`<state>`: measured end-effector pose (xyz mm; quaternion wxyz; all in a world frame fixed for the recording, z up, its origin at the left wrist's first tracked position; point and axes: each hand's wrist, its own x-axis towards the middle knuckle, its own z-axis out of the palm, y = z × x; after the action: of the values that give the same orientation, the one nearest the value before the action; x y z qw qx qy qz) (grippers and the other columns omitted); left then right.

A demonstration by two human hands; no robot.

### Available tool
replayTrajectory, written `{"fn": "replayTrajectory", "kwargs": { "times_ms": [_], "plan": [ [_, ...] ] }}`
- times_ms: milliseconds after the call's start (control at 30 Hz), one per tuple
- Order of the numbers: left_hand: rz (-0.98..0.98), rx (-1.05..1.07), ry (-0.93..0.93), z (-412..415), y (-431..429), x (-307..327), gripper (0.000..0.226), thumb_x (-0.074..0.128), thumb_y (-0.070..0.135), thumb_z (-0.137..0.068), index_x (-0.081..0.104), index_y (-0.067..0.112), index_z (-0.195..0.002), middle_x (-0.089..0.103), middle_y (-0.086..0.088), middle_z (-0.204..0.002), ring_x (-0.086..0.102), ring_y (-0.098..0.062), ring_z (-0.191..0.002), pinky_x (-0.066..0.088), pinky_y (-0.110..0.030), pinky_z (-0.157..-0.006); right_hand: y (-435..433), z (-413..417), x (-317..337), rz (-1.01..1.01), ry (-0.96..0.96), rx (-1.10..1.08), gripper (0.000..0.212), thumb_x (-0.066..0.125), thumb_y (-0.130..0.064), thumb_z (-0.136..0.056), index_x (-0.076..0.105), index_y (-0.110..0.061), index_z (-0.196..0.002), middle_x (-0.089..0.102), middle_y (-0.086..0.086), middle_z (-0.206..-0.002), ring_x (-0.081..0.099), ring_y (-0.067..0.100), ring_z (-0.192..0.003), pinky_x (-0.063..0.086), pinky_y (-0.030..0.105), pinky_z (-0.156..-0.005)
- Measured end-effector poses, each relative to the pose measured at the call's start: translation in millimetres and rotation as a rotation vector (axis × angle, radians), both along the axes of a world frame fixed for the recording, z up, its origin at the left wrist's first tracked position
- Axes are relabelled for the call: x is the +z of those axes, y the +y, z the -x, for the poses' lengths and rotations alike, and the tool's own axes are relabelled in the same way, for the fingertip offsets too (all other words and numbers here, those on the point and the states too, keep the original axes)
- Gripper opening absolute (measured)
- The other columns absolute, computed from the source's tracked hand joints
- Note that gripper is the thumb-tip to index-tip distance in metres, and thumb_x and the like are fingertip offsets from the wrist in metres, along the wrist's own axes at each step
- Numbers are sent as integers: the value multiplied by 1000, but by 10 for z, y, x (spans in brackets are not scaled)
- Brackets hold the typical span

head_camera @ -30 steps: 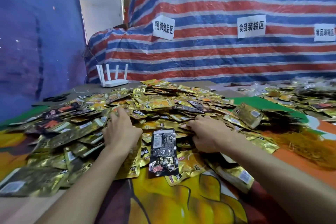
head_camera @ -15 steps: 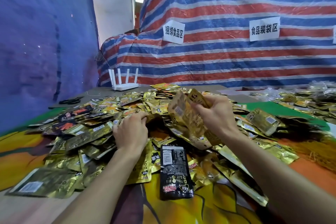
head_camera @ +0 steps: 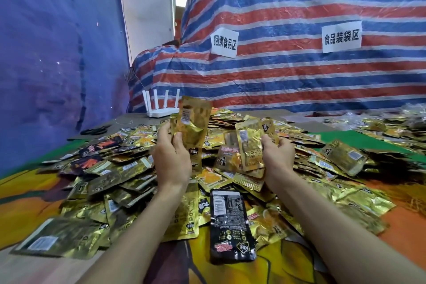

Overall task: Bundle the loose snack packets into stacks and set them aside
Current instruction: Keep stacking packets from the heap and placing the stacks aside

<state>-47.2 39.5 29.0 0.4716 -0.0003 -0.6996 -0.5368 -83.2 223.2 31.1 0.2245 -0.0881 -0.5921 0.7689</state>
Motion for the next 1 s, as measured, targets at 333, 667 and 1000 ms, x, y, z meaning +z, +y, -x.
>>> {"fn": "replayTrajectory", "kwargs": {
  "times_ms": [333,667,1000],
  "plan": [
    [-573,-566,-195,-23,83,3,21,44,3,-104,62,12,-111,76,-3,-98,72,-18,-87,57,-28,-60,143,-95,-33,-552,281,-173,32,56,-22,-103,59,-14,-134,64,-3,-115,66,20,-100,60,45,-84],
    [-730,-786,-269,-12,142,-15,26,44,2,-104,55,7,-127,77,-3,-82,73,-20,-76,59,-44,-62,275,46,-34,-600,221,-301,25,53,-24,-105,67,-6,-94,64,2,-79,63,25,-74,55,47,-69],
    [-578,-860,-252,-83,272,-29,22,48,6,-103,58,13,-121,77,-8,-93,74,-20,-80,61,-41,-66,82,-143,62,-222,458,-194,13,50,-19,-106,59,-18,-98,65,2,-89,63,14,-79,55,22,-66]
  ]
}}
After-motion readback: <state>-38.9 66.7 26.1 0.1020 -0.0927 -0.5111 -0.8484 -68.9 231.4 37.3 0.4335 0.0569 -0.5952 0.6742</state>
